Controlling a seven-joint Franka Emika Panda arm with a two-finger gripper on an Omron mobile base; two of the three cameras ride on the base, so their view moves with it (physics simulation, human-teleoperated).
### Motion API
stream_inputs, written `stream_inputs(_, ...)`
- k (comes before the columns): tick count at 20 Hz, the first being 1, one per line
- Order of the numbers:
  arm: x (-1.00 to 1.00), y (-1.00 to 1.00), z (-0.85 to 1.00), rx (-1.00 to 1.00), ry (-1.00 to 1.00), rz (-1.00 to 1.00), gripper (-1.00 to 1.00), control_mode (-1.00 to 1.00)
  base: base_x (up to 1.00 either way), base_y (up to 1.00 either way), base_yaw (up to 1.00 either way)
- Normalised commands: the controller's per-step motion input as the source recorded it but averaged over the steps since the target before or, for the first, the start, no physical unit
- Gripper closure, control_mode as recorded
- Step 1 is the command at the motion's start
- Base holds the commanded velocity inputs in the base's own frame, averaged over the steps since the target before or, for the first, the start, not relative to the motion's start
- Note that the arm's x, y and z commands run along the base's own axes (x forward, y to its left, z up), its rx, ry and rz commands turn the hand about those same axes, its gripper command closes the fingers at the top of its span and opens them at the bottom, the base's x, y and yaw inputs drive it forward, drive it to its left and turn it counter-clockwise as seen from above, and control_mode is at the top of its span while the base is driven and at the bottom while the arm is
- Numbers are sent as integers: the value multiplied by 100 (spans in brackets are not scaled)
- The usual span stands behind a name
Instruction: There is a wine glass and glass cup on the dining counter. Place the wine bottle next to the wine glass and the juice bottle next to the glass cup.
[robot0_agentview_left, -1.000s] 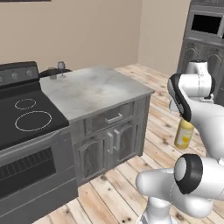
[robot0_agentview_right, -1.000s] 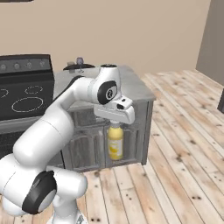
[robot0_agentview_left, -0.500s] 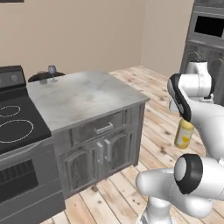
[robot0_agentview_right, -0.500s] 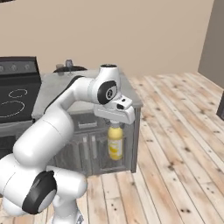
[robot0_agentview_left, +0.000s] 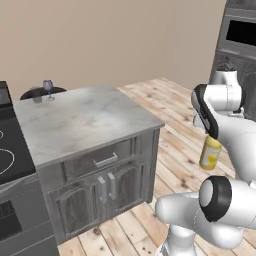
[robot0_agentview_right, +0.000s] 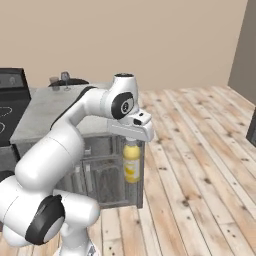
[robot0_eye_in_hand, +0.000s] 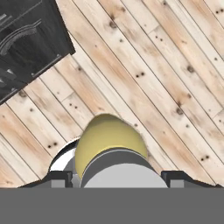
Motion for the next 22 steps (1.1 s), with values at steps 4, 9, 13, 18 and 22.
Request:
stream_inputs(4, 0, 0, 0, 0, 0, 0, 100, 100, 61, -42, 11)
stream_inputs(9, 0, 0, 0, 0, 0, 0, 100, 100, 60, -42, 9)
stream_inputs(13, 0, 0, 0, 0, 0, 0, 100, 100, 60, -42, 9)
stream_inputs(18, 0, 0, 0, 0, 0, 0, 100, 100, 60, -42, 10)
stream_inputs(22, 0, 0, 0, 0, 0, 0, 100, 100, 59, -41, 11)
